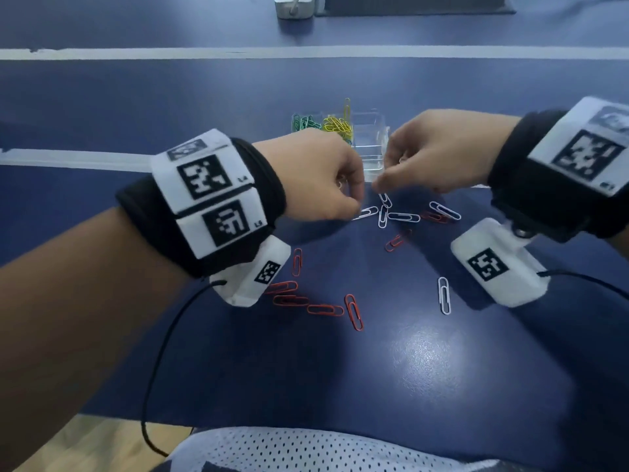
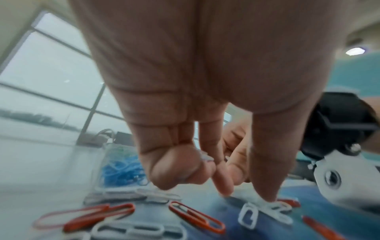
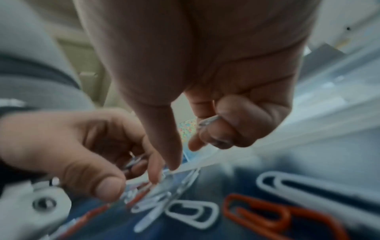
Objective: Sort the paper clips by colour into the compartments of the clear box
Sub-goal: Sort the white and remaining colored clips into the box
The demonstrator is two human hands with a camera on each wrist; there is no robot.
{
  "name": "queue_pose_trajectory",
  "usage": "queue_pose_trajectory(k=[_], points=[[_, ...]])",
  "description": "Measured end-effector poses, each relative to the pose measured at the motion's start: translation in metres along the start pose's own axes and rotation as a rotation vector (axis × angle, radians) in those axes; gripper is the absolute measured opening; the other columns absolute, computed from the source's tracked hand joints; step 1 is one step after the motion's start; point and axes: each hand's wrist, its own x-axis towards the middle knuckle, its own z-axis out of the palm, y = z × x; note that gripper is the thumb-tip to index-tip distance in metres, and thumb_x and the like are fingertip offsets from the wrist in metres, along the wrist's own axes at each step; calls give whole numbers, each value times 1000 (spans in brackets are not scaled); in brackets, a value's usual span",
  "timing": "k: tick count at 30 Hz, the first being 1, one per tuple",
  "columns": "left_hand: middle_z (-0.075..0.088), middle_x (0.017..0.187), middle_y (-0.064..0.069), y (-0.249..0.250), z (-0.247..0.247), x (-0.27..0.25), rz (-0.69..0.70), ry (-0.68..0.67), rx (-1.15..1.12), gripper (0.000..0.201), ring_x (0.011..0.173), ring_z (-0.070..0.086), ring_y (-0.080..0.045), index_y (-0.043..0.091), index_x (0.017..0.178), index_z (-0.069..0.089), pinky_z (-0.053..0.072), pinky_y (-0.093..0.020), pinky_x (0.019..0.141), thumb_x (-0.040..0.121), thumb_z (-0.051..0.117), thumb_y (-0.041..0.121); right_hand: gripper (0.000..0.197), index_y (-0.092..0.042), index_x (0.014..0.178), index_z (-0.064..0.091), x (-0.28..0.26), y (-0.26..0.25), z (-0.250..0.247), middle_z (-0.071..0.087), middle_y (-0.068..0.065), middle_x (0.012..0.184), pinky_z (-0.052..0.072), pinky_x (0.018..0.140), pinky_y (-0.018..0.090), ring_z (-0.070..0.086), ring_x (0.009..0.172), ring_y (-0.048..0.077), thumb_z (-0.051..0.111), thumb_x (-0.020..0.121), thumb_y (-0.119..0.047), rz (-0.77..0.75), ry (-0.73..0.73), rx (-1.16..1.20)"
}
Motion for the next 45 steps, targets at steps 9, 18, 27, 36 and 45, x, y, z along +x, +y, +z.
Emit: queue_pose_trajectory(k=[9, 18, 27, 36, 45], points=[[57, 70, -1, 21, 6, 15, 127, -12, 256, 13, 79, 57, -23, 17, 86, 74, 43, -27, 69, 78, 65, 24, 20, -14, 76, 71, -3, -10, 4, 64, 5, 70, 45, 66, 27, 56, 74, 26, 69, 73, -34, 1, 85, -189], [46, 61, 10, 17, 7, 9, 93, 1, 167, 8, 63, 42, -13, 19, 75, 55, 38, -26, 68, 78, 57, 27, 9, -21, 77, 67, -12, 2, -9, 70, 0, 67, 48, 61, 22, 67, 56, 12, 58, 76, -19, 19, -54, 94], [58, 41, 12, 26, 5, 12, -39, -133, -91, 27, 55, 57, -13, 22, 74, 64, 47, -24, 62, 84, 40, 16, 9, -16, 76, 71, -14, 16, -5, 67, 3, 67, 55, 64, 22, 66, 57, 18, 64, 80, -20, 67, -114, 294], [60, 69, -1, 32, 12, 17, -4, -57, 151, 37, 77, 57, -22, 14, 84, 70, 44, -27, 66, 74, 65, 49, 16, -29, 71, 68, -27, 3, 4, 59, -4, 70, 29, 48, 19, 51, 59, 4, 78, 63, -40, -69, 37, -210], [57, 65, 0, 32, 10, 17, 76, 4, 253, 16, 77, 57, -24, 15, 88, 72, 40, -27, 63, 80, 60, 21, 7, -26, 72, 62, -29, 0, 9, 49, -9, 61, 29, 47, 18, 50, 64, 15, 68, 70, -24, -139, 69, -280]])
